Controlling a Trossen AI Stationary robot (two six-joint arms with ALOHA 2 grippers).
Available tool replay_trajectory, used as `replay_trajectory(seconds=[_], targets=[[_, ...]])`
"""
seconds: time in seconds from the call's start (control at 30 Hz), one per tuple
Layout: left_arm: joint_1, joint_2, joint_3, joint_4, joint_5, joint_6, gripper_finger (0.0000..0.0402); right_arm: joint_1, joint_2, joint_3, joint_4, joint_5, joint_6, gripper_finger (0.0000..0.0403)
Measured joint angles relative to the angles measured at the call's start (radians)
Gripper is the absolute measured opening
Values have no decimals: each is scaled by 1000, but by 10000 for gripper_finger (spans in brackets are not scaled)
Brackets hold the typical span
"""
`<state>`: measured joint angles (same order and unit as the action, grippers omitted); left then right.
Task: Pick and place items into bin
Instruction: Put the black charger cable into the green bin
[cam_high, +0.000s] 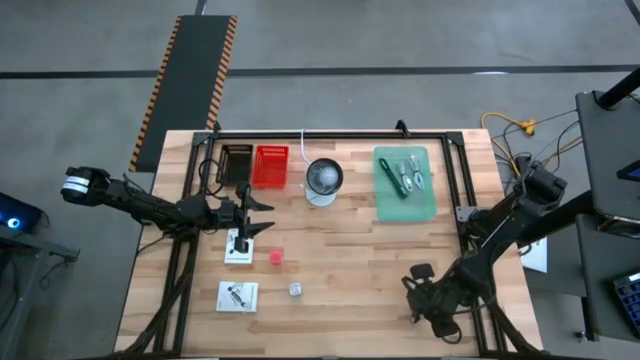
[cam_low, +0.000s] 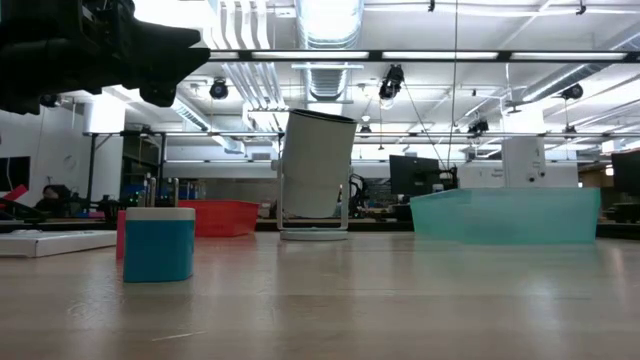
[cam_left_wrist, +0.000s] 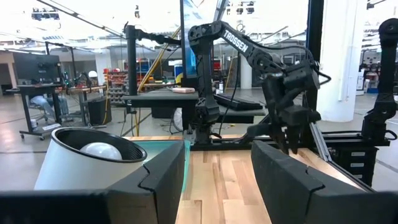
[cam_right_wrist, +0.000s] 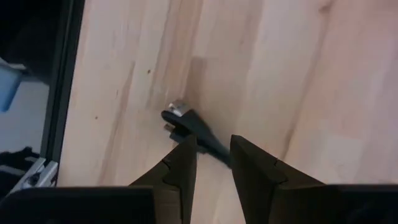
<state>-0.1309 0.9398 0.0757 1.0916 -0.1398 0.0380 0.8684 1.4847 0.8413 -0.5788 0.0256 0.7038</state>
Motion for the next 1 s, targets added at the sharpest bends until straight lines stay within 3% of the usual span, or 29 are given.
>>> replay_trajectory(seconds=[0.33, 0.63, 1.0], targets=[[0, 0, 0, 0, 0, 0, 171, 0, 132, 0, 21, -35, 0, 84], [0, 0, 0, 0, 0, 0, 171, 0, 158, 3, 19, -41, -22, 81], [0, 0, 0, 0, 0, 0, 171, -1, 183, 2, 38, -70, -76, 24]])
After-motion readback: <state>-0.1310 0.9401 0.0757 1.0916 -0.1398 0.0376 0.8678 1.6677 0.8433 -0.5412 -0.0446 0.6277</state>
